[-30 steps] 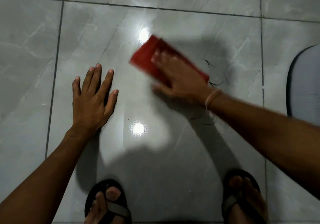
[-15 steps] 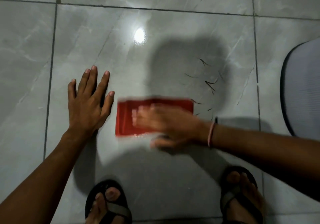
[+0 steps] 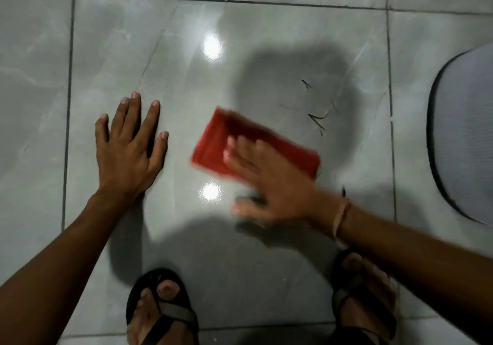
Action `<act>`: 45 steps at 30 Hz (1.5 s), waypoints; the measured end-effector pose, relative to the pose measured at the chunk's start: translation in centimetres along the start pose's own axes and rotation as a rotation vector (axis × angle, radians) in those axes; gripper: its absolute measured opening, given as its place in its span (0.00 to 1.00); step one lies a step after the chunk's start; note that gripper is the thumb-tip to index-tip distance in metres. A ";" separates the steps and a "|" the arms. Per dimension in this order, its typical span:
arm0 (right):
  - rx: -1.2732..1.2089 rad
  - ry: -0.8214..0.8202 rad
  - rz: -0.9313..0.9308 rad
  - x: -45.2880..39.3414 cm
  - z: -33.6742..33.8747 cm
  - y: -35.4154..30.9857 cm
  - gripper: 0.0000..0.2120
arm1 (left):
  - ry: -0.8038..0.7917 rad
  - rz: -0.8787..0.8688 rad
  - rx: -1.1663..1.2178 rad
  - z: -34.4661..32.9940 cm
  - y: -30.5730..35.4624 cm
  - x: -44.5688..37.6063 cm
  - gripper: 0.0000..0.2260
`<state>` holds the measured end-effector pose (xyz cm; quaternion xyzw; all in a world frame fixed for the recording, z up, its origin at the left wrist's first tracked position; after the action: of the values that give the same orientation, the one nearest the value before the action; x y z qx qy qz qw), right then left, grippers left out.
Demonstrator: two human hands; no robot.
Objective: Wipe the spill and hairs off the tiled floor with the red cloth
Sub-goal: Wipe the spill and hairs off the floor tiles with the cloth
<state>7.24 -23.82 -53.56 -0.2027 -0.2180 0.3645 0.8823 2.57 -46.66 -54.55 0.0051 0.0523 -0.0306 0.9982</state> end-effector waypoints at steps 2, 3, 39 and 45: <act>0.075 -0.121 0.115 6.0 -4.2 -2.9 0.44 | 0.001 0.003 -0.001 -0.1 0.1 0.2 0.27; 0.099 -0.156 0.176 7.8 -5.2 -3.0 0.43 | -0.001 -0.001 0.001 -0.2 0.1 0.1 0.27; -0.025 0.171 -0.281 3.6 1.9 6.1 0.48 | -0.011 0.009 0.014 -0.6 -0.2 0.1 0.28; 0.021 -0.114 -0.009 13.3 -7.4 -1.5 0.48 | 0.029 -0.001 0.005 -0.8 -0.4 0.3 0.28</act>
<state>20.51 -16.52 -55.78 -0.1714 -0.2652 0.3739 0.8721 2.76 -47.04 -55.42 0.0083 0.0668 -0.0312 0.9972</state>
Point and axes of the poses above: each hand's wrist, its own x-axis away from the middle knuckle, its own z-axis out of the back of the hand, y = z × x, the point moved 10 cm from there along -x, towards the middle knuckle, and after that the axes turned 4 degrees about -x, right-handed, at the moved point
